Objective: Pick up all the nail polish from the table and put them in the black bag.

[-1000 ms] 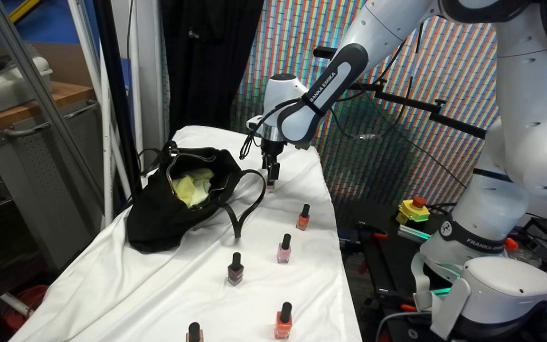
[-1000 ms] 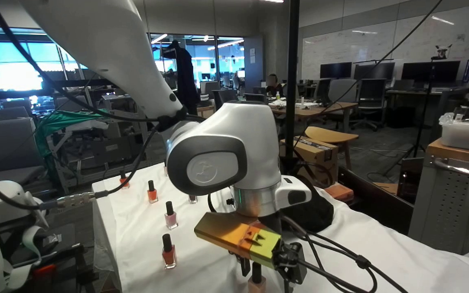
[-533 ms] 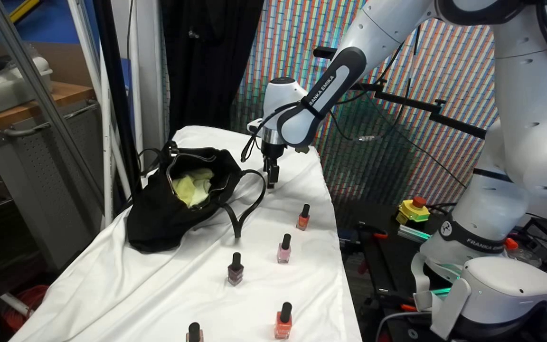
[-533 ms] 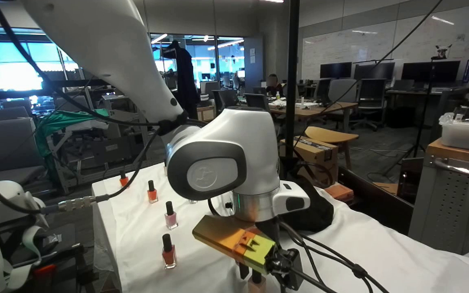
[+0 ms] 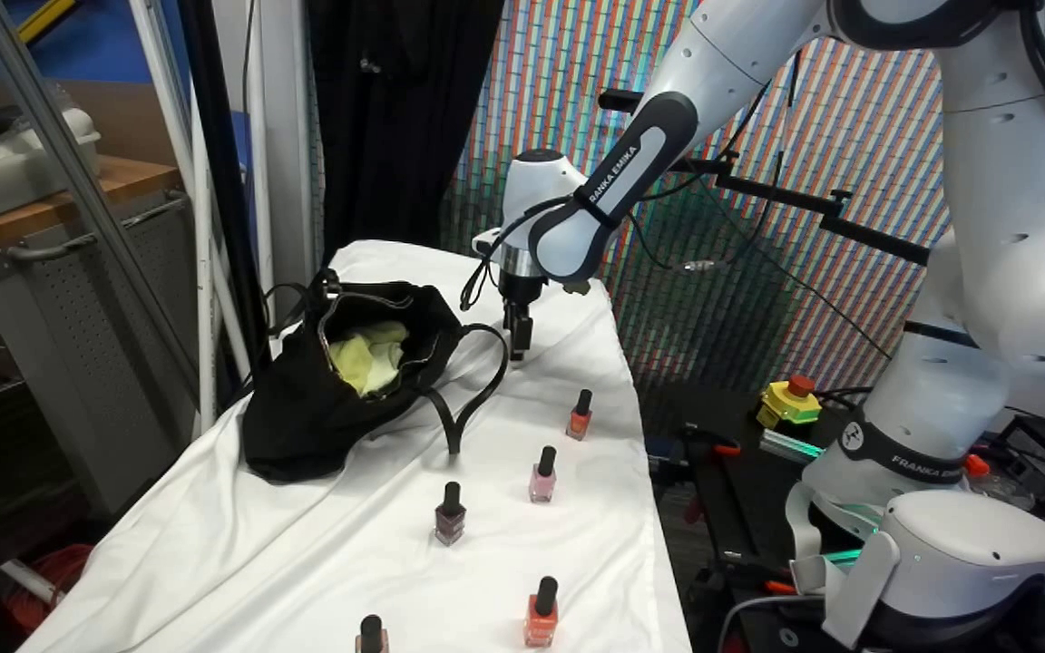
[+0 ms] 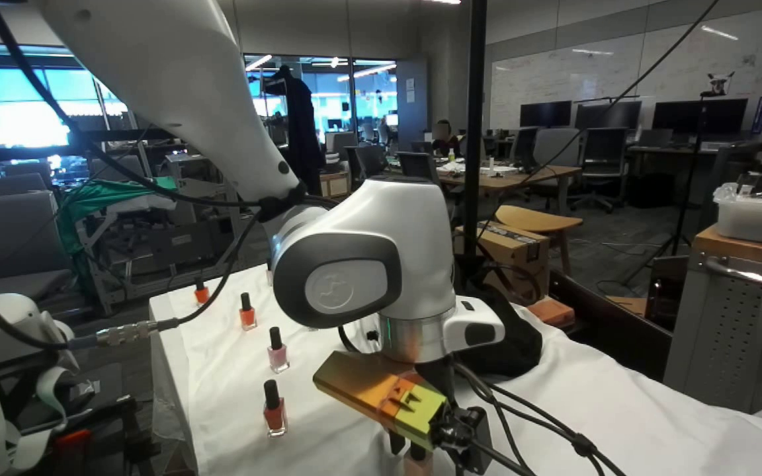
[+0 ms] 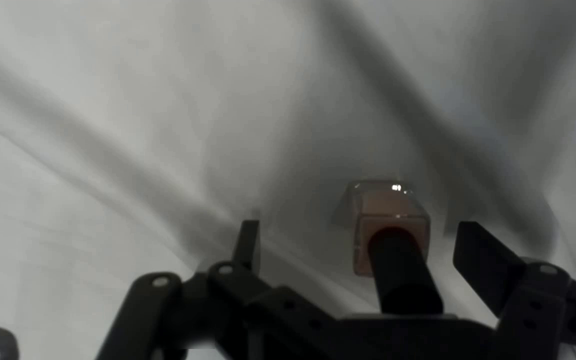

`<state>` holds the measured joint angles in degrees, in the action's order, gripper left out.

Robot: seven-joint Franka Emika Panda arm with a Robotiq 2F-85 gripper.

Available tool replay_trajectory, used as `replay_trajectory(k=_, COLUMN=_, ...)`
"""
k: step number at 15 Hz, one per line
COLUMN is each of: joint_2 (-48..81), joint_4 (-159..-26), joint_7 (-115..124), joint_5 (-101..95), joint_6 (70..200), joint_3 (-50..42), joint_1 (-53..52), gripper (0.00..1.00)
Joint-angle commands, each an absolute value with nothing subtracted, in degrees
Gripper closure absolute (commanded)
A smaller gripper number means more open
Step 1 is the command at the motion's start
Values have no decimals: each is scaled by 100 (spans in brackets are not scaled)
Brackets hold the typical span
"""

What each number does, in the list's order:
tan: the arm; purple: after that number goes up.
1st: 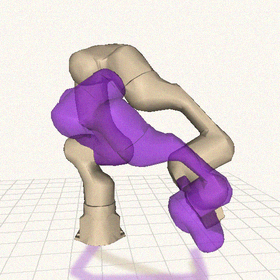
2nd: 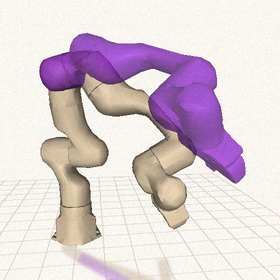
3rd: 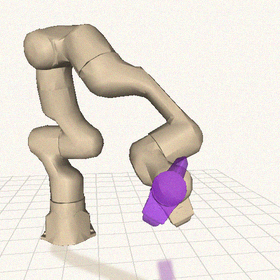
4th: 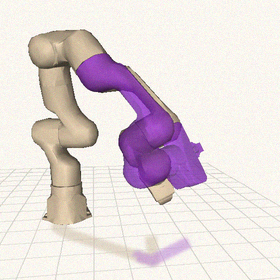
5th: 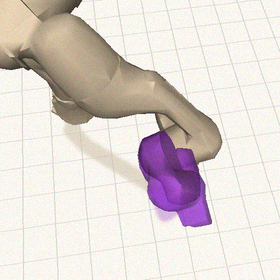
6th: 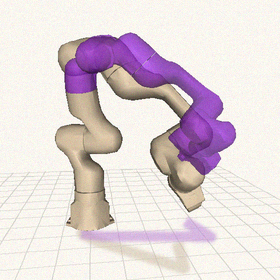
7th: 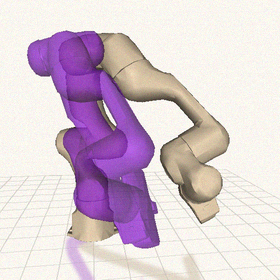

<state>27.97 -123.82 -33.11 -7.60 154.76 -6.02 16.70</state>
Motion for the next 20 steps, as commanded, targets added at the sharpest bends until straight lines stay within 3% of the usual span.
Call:
replay_trajectory(k=1, joint_2=2975, joint_4=-12215, joint_7=-3276, joint_5=-691, joint_6=15542, joint_3=-461, joint_1=1848, gripper=0)
replay_trajectory(k=3, joint_2=2971, joint_4=-12213, joint_7=-3256, joint_5=-707, joint_6=15538, joint_3=-460, joint_1=1863, gripper=0)
replay_trajectory(k=4, joint_2=2972, joint_4=-12208, joint_7=-3236, joint_5=-722, joint_6=15536, joint_3=-472, joint_1=1858, gripper=18)
replay_trajectory(k=5, joint_2=2975, joint_4=-12207, joint_7=-3220, joint_5=-744, joint_6=15549, joint_3=-490, joint_1=1849, gripper=27)
replay_trajectory(k=13, joint_2=3005, joint_4=-12188, joint_7=-3128, joint_5=-777, joint_6=15560, joint_3=-518, joint_1=1835, gripper=81)
replay_trajectory(k=14, joint_2=2992, joint_4=-12180, joint_7=-3092, joint_5=-805, joint_6=15484, joint_3=-538, joint_1=1808, gripper=85)
replay_trajectory(k=20, joint_2=2634, joint_4=-12306, joint_7=-3020, joint_5=-1086, joint_6=15201, joint_3=-625, joint_1=1602, gripper=85)
